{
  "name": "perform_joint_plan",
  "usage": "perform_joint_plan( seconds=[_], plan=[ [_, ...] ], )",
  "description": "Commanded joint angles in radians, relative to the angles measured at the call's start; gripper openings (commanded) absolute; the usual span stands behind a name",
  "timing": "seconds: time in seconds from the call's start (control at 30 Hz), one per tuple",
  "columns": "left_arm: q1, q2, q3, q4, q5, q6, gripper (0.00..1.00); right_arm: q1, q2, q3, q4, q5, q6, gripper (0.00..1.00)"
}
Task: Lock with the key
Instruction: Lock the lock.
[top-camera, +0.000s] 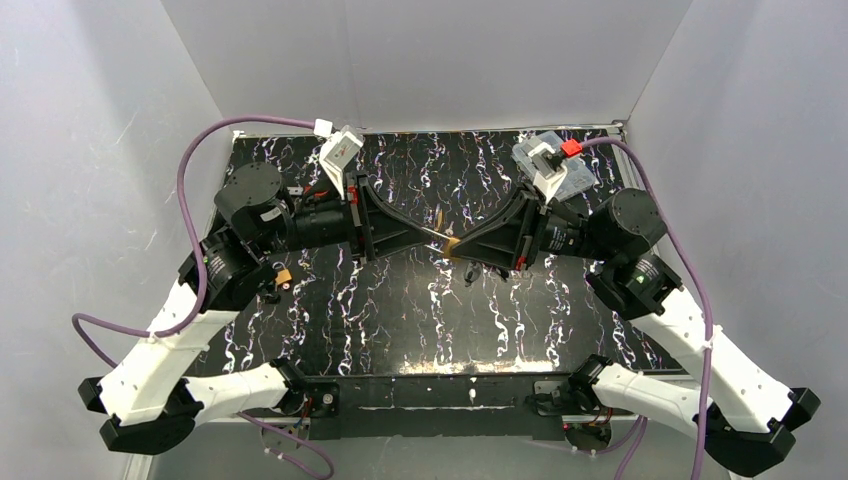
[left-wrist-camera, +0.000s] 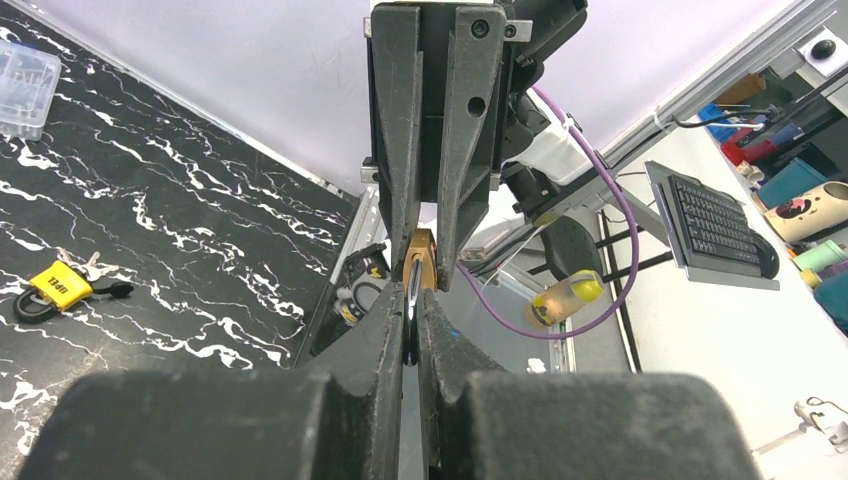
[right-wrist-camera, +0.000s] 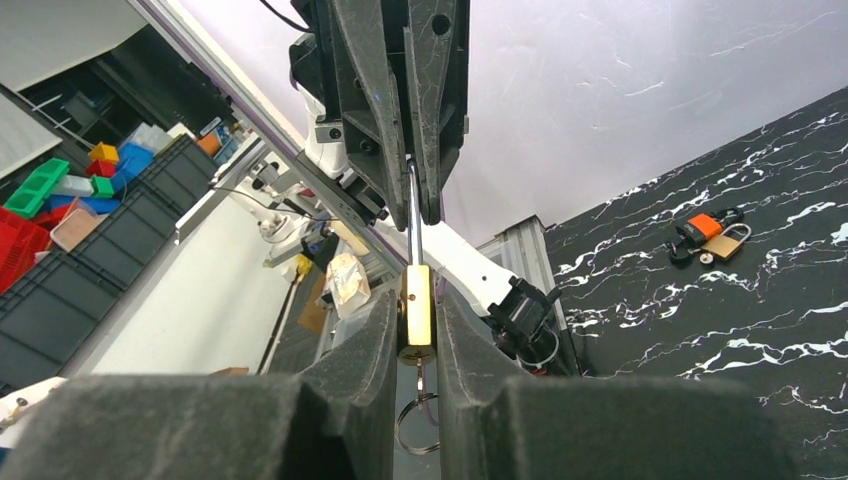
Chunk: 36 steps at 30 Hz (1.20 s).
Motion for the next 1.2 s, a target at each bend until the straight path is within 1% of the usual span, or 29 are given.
perform_joint_plan(
  seconds=[0.0, 0.37, 0.5, 0.53, 0.57, 0.63, 0.67, 0.7, 0.73, 0.8, 0.93, 1.03, 1.17],
  plan=[
    [-0.059, 0.072, -0.014, -0.022, -0.044, 0.025, 0.00, 0.013, 0.016, 0.066, 0.057, 0.066, -0.021, 0.01],
    [-0.108, 0.110, -0.011, -0.025, -0.072, 0.030, 0.00, 0.014, 0.032, 0.087, -0.020, 0.103, -0.089, 0.01],
    [-0.110, 0.098, -0.003, -0.055, -0.132, 0.038, 0.00, 0.014, 0.021, 0.082, -0.063, 0.133, -0.126, 0.01],
    [-0.109, 0.096, 0.010, -0.080, -0.159, 0.047, 0.00, 0.014, 0.014, 0.076, -0.075, 0.146, -0.138, 0.09],
    [-0.109, 0.096, 0.026, -0.112, -0.189, 0.060, 0.00, 0.013, 0.006, 0.069, -0.086, 0.157, -0.152, 0.22],
    [-0.108, 0.089, 0.051, -0.162, -0.238, 0.084, 0.00, 0.014, -0.016, 0.057, -0.111, 0.177, -0.181, 0.54],
    [-0.108, 0.084, 0.061, -0.181, -0.267, 0.097, 0.00, 0.014, -0.029, 0.049, -0.131, 0.199, -0.199, 0.62],
    [-0.109, 0.076, 0.072, -0.203, -0.285, 0.109, 0.00, 0.014, -0.046, 0.037, -0.158, 0.217, -0.216, 0.67],
    [-0.108, 0.070, 0.081, -0.222, -0.298, 0.118, 0.00, 0.014, -0.063, 0.023, -0.174, 0.234, -0.233, 0.69],
    [-0.108, 0.058, 0.094, -0.251, -0.318, 0.128, 0.00, 0.013, -0.097, -0.008, -0.199, 0.260, -0.258, 0.72],
    [-0.108, 0.039, 0.105, -0.278, -0.326, 0.131, 0.00, 0.013, -0.141, -0.067, -0.232, 0.278, -0.294, 0.71],
    [-0.108, 0.037, 0.112, -0.288, -0.318, 0.125, 0.00, 0.014, -0.153, -0.098, -0.240, 0.272, -0.307, 0.68],
    [-0.108, 0.035, 0.120, -0.290, -0.308, 0.112, 0.00, 0.012, -0.118, -0.076, -0.288, 0.264, -0.329, 0.63]
  ],
)
